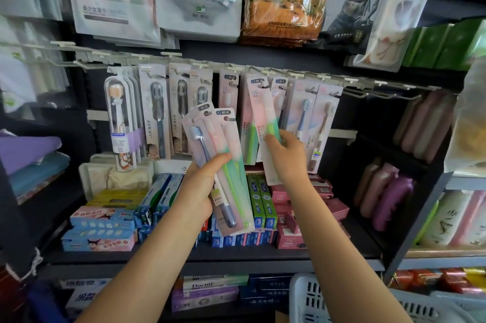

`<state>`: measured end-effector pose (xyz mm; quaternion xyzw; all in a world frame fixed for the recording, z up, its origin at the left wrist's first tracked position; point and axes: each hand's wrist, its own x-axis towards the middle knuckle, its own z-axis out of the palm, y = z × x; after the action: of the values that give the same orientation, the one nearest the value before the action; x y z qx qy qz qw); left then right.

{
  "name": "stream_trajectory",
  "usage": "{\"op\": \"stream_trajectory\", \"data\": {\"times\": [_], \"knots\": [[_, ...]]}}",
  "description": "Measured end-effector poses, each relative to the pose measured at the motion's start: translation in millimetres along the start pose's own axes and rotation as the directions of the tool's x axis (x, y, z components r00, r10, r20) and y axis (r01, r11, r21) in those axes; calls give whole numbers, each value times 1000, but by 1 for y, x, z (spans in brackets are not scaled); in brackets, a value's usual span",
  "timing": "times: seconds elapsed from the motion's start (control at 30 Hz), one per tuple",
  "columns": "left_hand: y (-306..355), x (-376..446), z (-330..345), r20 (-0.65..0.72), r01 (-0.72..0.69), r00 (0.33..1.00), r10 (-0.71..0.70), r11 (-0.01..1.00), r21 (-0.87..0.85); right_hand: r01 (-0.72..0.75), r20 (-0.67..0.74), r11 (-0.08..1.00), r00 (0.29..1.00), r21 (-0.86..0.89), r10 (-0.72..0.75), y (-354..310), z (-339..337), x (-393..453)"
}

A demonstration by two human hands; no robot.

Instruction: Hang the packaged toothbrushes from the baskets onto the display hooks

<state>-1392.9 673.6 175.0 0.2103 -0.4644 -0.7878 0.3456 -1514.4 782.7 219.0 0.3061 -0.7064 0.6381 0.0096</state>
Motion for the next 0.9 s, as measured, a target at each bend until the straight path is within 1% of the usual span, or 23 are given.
{"op": "stream_trajectory", "data": {"times": [0.13, 0.27, 0.37, 0.5, 0.6, 0.7, 0.77, 0.83, 0.9], "knots": [[-1, 3, -1, -7, 4, 1000, -4, 1000, 8, -42, 6, 999, 999, -17, 42, 11, 18, 19], [-5, 5, -5, -24, 19, 1000, -19, 1000, 6, -117, 8, 993, 993, 1, 117, 17, 30, 28], [-9, 7, -8, -37, 33, 999, -33, 999, 3, -130, 37, 991, 991, -10, 130, 26, 31, 30], [-12, 10, -11, -50, 34, 998, -34, 999, 1, -138, 60, 989, 988, -59, 142, 37, 34, 27], [-15, 11, -11, -51, 41, 998, -41, 999, -3, -115, 62, 988, 991, -105, 122, 41, 39, 25], [-16, 10, -9, -64, 42, 997, -43, 999, -7, -127, 77, 982, 987, -141, 139, 45, 46, 33], [-16, 10, -9, -64, 36, 997, -36, 999, -5, -141, 105, 970, 981, -198, 163, 45, 48, 37], [-16, 10, -10, -50, 36, 998, -36, 999, -1, -150, 91, 958, 980, -245, 176, 44, 44, 33], [-16, 9, -11, -31, 33, 999, -33, 999, 2, -117, 57, 971, 990, -208, 132, 44, 35, 19]]}}
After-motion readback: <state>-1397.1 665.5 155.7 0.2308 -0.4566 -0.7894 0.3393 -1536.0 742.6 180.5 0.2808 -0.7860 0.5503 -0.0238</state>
